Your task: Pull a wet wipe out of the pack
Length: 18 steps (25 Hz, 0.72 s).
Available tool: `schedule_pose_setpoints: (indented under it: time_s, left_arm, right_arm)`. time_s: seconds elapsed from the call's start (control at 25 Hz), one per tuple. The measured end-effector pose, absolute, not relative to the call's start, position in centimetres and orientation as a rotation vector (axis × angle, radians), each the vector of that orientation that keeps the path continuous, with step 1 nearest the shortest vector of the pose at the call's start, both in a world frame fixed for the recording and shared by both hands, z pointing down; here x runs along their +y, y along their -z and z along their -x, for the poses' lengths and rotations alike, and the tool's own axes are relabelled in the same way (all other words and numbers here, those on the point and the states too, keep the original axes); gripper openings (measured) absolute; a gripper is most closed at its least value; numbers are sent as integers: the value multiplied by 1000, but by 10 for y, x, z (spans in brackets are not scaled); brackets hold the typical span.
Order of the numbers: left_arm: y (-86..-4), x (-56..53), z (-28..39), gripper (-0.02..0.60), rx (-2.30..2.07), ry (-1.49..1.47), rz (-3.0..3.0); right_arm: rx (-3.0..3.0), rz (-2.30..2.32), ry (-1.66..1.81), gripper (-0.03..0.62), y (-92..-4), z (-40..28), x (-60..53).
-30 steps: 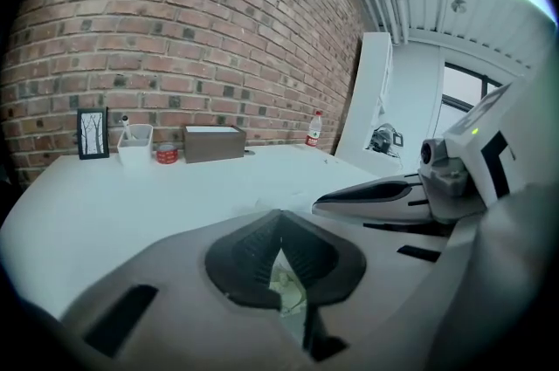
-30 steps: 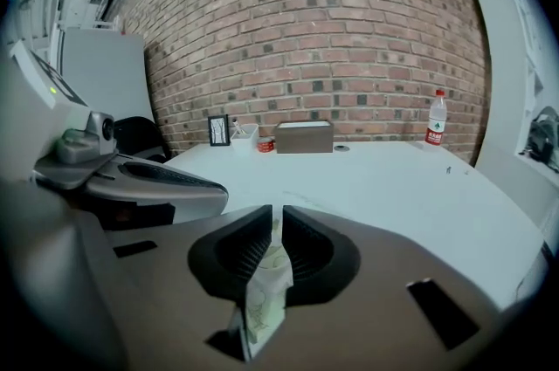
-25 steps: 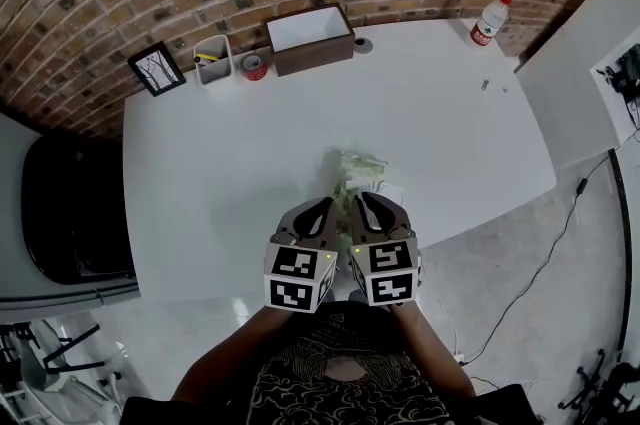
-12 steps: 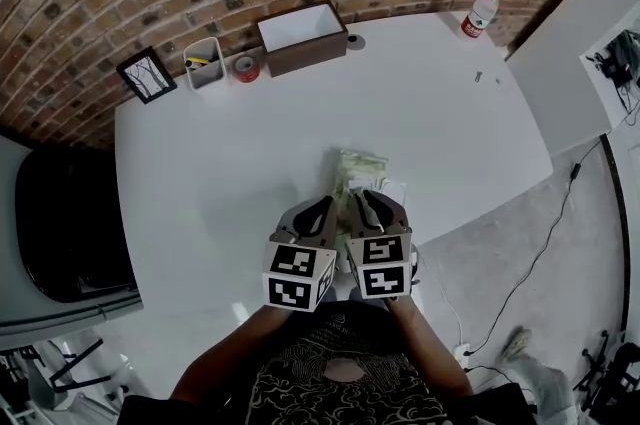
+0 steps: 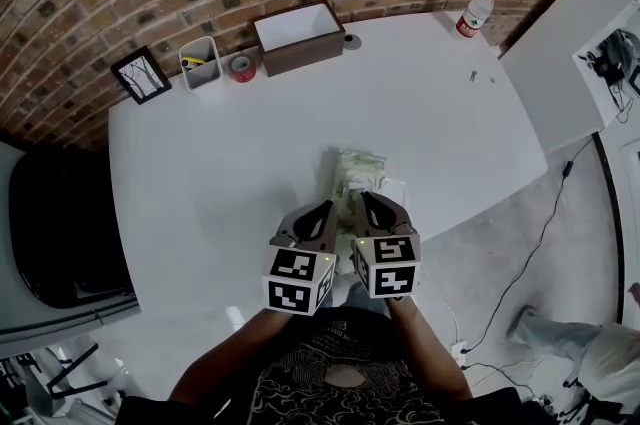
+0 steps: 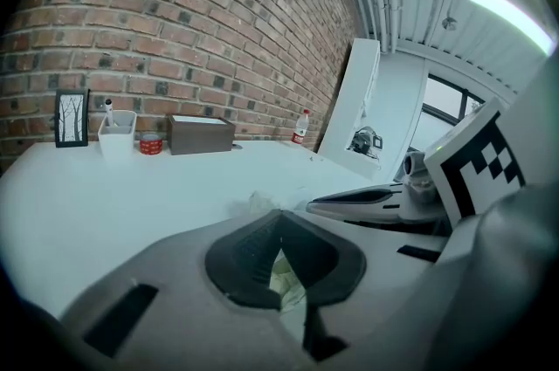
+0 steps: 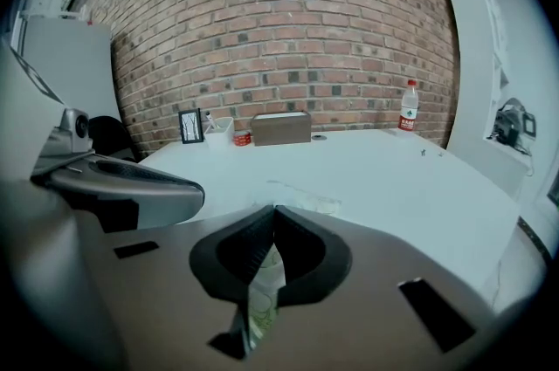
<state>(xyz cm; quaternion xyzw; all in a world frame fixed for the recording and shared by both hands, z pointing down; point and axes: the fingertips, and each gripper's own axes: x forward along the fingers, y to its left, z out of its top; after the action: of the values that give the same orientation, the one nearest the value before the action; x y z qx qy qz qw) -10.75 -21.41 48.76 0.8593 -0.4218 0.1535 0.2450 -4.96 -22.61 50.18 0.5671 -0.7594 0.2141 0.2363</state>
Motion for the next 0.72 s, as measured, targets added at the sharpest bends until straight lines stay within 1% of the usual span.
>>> schedule_pose_setpoints:
  time_s: [0.72]
  left_arm:
    - [-484, -212, 101, 11, -1130, -407, -2353]
  right_arm:
    - [-2195, -1595, -622, 17, -475, 48, -226]
